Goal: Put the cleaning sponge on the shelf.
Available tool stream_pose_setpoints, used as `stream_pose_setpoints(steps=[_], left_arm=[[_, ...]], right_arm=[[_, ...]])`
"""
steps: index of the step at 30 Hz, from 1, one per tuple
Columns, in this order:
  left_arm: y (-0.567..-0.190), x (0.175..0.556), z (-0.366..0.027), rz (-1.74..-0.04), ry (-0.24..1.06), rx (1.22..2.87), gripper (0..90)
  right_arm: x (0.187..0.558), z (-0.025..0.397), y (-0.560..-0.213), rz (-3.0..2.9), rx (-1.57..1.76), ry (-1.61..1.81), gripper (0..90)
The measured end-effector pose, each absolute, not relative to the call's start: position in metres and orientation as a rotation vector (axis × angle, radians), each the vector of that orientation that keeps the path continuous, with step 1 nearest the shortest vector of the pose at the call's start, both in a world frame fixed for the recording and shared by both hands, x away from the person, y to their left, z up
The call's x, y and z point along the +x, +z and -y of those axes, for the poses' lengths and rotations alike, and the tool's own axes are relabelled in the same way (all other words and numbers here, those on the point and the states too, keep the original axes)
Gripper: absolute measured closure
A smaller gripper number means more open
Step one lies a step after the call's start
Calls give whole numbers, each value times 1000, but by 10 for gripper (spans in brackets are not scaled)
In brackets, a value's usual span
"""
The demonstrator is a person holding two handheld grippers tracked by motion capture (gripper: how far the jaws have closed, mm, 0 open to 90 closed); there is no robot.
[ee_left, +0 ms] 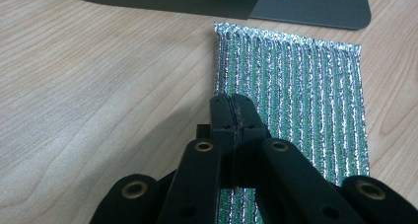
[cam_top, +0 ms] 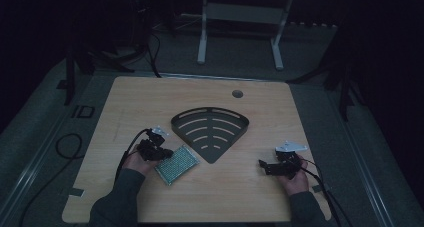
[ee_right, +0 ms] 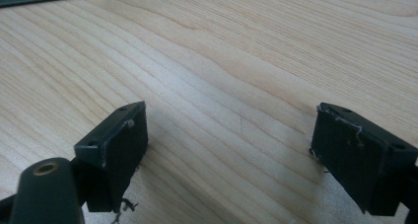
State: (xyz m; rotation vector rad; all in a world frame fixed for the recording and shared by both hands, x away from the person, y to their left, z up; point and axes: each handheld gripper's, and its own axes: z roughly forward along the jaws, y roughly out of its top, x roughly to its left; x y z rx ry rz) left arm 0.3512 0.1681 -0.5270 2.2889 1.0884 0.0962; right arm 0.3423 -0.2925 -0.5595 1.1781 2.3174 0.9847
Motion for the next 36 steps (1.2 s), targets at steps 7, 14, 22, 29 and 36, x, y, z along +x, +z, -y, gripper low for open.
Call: stream_pose_setpoints(steps=[7, 14, 22, 29, 36], left_arm=[[-523, 349, -172, -1086, 75, 2251, 900], [-516, 347, -174, -1075, 75, 2224, 900], [-505, 345, -173, -1053, 78, 2207, 900], [-497, 342, -172, -1034, 82, 2197, 900], [-488, 344, -172, -1025, 90, 2185, 900]], right_arm=[[342, 293, -559, -2318, 1178, 984, 136], [342, 293, -559, -2318, 1178, 984, 136], [342, 292, -559, -2317, 1178, 985, 136], [342, 293, -559, -2318, 1178, 984, 136], [342, 293, -559, -2318, 1177, 984, 136]])
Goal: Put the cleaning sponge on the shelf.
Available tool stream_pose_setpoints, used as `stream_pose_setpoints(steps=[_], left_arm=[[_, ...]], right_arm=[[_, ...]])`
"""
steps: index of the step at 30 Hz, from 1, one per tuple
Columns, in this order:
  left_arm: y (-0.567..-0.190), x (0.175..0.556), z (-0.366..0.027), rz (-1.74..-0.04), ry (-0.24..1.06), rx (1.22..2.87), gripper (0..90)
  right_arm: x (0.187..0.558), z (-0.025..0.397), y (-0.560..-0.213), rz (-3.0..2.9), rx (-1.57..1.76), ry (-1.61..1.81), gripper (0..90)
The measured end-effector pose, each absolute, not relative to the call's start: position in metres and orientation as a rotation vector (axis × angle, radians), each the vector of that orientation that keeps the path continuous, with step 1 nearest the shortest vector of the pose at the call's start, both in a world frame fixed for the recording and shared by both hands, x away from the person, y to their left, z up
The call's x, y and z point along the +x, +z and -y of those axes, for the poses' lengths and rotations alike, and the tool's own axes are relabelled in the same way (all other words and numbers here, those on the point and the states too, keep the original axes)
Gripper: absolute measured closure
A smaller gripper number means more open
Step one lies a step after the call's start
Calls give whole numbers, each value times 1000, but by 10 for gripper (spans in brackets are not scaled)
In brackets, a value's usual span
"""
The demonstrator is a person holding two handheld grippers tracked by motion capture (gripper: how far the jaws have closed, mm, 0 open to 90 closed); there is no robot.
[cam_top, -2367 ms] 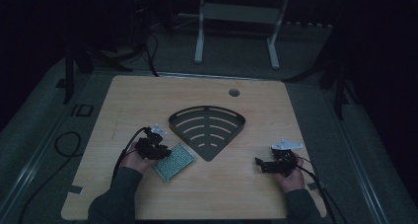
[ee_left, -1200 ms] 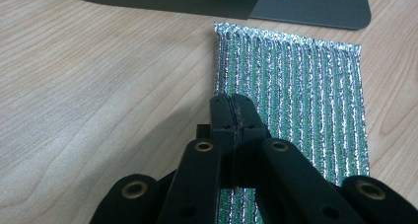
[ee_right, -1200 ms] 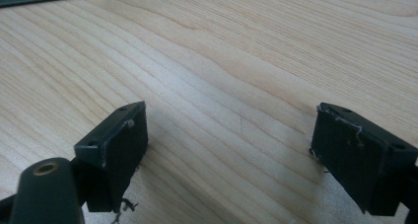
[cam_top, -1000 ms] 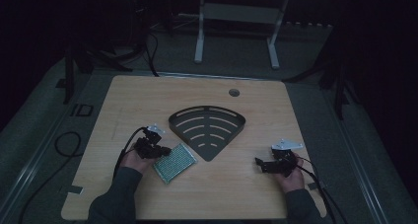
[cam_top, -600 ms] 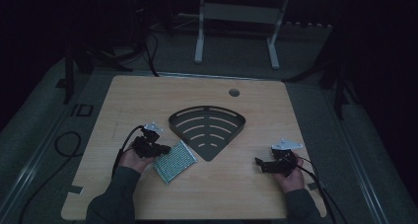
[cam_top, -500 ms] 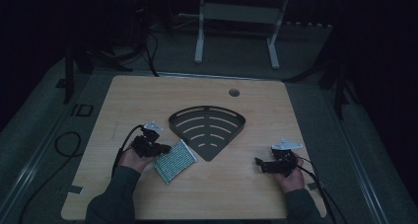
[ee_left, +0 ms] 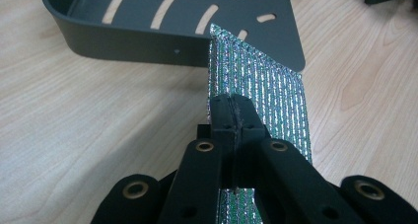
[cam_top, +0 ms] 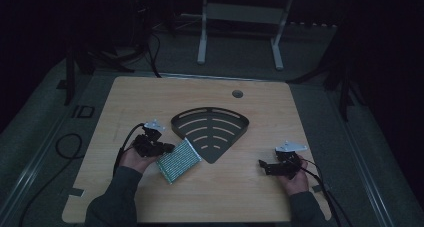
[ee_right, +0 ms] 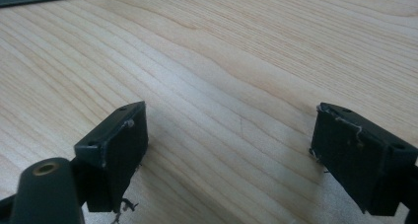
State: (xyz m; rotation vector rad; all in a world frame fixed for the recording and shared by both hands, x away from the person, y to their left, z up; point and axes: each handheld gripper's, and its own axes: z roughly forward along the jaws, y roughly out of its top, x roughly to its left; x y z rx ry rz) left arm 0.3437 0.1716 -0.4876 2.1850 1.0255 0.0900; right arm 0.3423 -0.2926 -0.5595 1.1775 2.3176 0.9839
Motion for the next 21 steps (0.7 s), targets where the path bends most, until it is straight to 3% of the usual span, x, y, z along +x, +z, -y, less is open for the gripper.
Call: stream_pose_setpoints(steps=[21], left_arm=[[-464, 363, -166, -1007, 141, 2159, 900]], right_arm=[[342, 293, -559, -2318, 1179, 984, 136]])
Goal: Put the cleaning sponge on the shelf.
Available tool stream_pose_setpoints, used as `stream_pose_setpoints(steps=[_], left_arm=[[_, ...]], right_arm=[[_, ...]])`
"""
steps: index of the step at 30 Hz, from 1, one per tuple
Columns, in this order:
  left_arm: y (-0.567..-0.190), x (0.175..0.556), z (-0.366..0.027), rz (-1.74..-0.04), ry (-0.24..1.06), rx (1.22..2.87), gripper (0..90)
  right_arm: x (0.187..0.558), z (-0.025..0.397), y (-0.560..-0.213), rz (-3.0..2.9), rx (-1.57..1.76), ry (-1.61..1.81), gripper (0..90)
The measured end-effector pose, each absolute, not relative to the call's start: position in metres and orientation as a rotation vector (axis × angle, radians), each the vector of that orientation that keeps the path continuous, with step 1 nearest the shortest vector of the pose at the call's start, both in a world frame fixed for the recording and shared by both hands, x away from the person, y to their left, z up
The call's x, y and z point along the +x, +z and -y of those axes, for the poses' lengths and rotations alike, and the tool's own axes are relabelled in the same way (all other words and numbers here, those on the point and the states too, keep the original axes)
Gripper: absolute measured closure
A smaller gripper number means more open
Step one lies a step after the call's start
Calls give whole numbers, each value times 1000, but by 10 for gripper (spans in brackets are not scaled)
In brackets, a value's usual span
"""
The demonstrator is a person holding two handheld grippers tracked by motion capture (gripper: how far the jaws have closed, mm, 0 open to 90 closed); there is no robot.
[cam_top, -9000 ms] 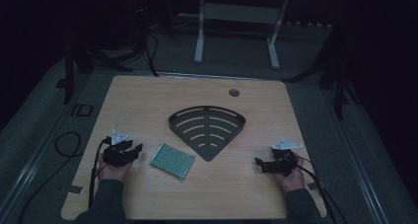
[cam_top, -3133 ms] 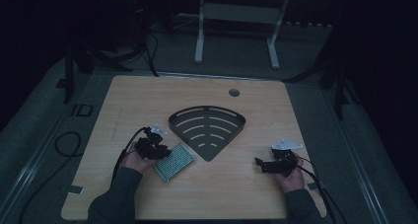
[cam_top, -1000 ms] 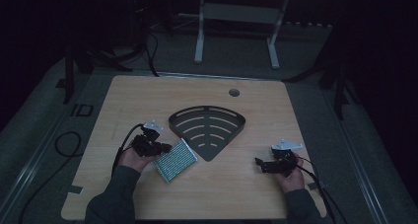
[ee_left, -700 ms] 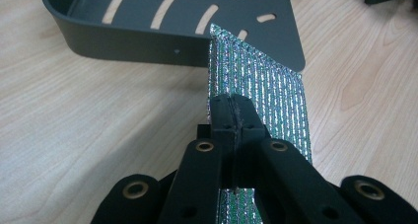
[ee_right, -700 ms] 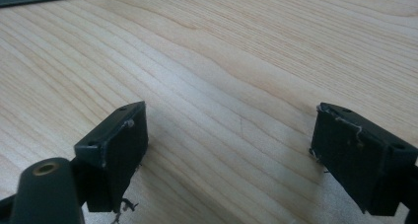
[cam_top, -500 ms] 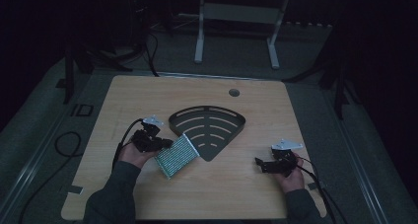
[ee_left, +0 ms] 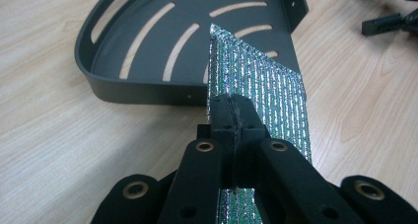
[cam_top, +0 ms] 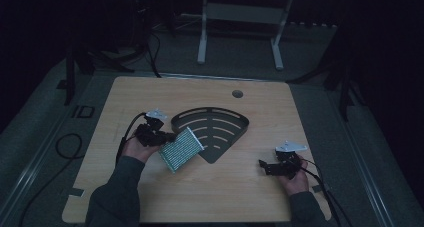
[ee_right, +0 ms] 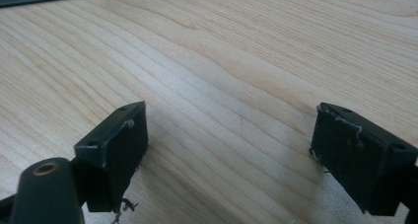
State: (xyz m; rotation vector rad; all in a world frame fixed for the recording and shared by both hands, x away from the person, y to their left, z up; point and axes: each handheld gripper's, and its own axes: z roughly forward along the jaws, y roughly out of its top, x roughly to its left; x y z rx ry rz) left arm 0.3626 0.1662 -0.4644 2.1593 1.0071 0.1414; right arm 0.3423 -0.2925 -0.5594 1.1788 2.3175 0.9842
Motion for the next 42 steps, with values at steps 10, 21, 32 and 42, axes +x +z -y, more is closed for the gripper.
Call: stream_pose_setpoints(steps=[10, 21, 32, 42], left_arm=[[-459, 372, -161, -1007, 141, 2144, 900], [-453, 384, -155, -1002, 150, 2135, 900], [-445, 396, -149, -999, 169, 2121, 900], [-445, 407, -145, -994, 171, 2120, 900]], right_arm=[[342, 293, -559, -2317, 1177, 984, 136], [342, 292, -559, -2317, 1180, 984, 136], [342, 292, -559, -2317, 1180, 984, 136], [342, 292, -559, -2317, 1180, 984, 136]])
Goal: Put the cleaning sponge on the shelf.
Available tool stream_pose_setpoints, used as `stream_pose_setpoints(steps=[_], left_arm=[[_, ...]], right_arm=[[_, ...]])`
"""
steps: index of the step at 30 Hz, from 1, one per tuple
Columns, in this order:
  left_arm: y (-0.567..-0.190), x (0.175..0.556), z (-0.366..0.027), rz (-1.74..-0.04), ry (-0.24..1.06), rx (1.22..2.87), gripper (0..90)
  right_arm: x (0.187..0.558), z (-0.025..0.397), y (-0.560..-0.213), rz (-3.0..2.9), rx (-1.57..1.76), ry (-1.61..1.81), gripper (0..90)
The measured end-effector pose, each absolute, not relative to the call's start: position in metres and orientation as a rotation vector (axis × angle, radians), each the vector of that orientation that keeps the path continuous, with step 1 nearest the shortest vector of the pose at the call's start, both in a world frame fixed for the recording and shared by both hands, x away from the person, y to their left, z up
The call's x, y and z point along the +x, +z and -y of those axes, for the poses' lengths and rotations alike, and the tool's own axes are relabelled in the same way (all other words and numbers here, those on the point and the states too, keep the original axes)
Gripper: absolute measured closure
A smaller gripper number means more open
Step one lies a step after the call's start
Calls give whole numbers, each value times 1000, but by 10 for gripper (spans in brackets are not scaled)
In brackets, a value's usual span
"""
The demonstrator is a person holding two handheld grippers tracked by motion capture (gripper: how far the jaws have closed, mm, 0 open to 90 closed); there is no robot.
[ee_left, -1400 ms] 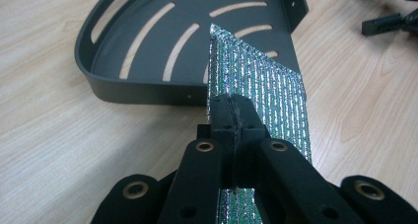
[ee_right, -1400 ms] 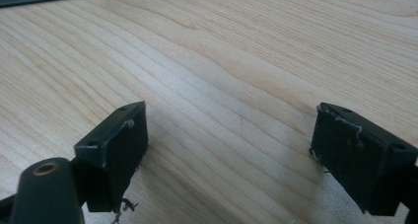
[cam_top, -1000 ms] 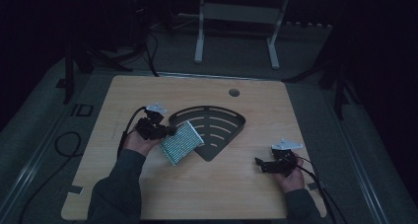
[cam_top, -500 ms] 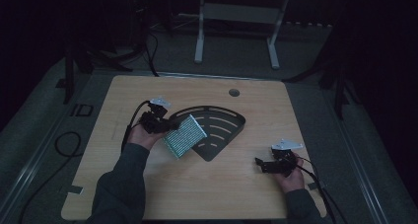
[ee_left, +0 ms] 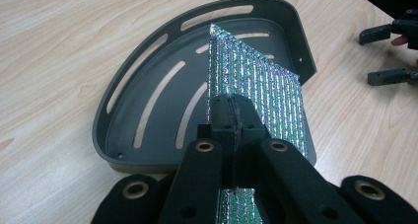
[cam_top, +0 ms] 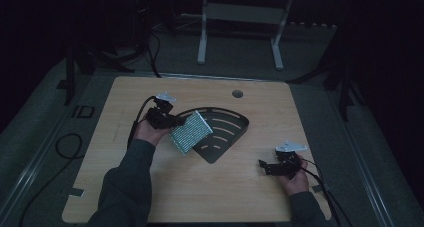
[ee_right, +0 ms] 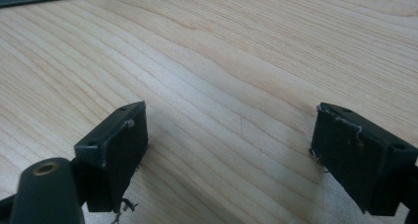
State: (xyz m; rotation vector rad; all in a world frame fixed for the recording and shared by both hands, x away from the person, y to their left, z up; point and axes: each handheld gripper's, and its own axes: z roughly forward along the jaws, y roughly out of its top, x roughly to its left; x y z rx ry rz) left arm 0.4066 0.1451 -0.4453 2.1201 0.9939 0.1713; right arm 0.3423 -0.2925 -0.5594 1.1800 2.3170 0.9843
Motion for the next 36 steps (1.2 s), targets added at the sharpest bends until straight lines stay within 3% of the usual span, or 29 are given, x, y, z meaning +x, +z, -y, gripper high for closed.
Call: stream_pose_setpoints(steps=[36], left_arm=[[-440, 423, -139, -993, 199, 2077, 900]], right_arm=[[342, 292, -559, -2317, 1180, 985, 136]])
